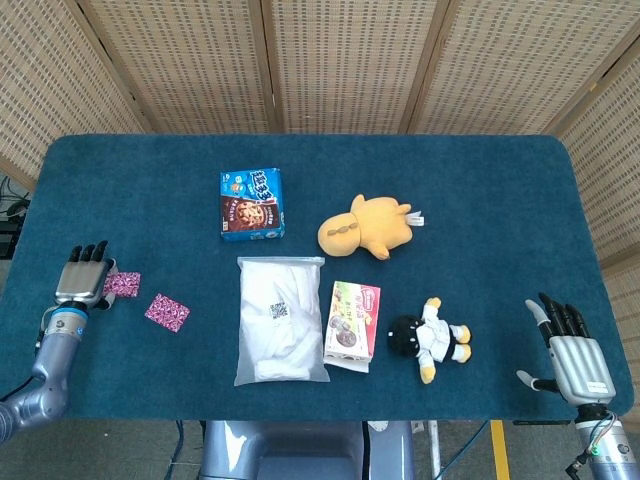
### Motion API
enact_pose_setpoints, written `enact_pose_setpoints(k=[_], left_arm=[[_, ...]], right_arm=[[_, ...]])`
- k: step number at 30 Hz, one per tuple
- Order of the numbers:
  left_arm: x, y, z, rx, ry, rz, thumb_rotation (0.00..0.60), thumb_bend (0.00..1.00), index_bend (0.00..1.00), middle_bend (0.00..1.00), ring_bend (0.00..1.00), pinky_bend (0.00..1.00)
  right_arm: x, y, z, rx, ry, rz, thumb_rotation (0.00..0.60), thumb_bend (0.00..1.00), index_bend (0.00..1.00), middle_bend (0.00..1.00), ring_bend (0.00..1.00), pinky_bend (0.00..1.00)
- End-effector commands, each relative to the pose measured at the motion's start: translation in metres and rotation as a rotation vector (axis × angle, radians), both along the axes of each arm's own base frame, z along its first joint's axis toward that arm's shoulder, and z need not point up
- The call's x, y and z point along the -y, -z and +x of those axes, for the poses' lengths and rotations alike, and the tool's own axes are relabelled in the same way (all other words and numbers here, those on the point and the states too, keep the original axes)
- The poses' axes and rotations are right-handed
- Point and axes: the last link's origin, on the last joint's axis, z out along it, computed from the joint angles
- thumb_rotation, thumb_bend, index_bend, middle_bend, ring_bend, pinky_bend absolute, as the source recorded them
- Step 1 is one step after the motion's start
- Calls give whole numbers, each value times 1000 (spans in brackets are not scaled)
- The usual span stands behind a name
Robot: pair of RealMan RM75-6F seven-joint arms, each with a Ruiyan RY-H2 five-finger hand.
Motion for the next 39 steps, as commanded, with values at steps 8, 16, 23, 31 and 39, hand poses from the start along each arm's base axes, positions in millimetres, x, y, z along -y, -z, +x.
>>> enact_pose_setpoints(k=[8,16,23,31,39], left_arm=[[-3,3,2,-16,7,-2,600,350,401,0,0,0],[-3,3,0,-20,-1,-3,600,340,311,0,0,0],[-3,4,1,-16,0,3,600,337,262,0,0,0],[-3,5,2,-13,4,0,600,336,260,0,0,0],[-2,4,6,27,-1,18,600,333,229,0,0,0]], right_arm=[[0,-1,0,3,0,-2,600,0,0,0,0,0],[0,-1,0,1,0,-1,600,0,0,0,0,0],[0,-1,0,2,0,-4,600,0,0,0,0,0],[0,-1,0,3,-1,-4,600,0,0,0,0,0],[0,-2,0,5,0,-5,600,0,0,0,0,0]])
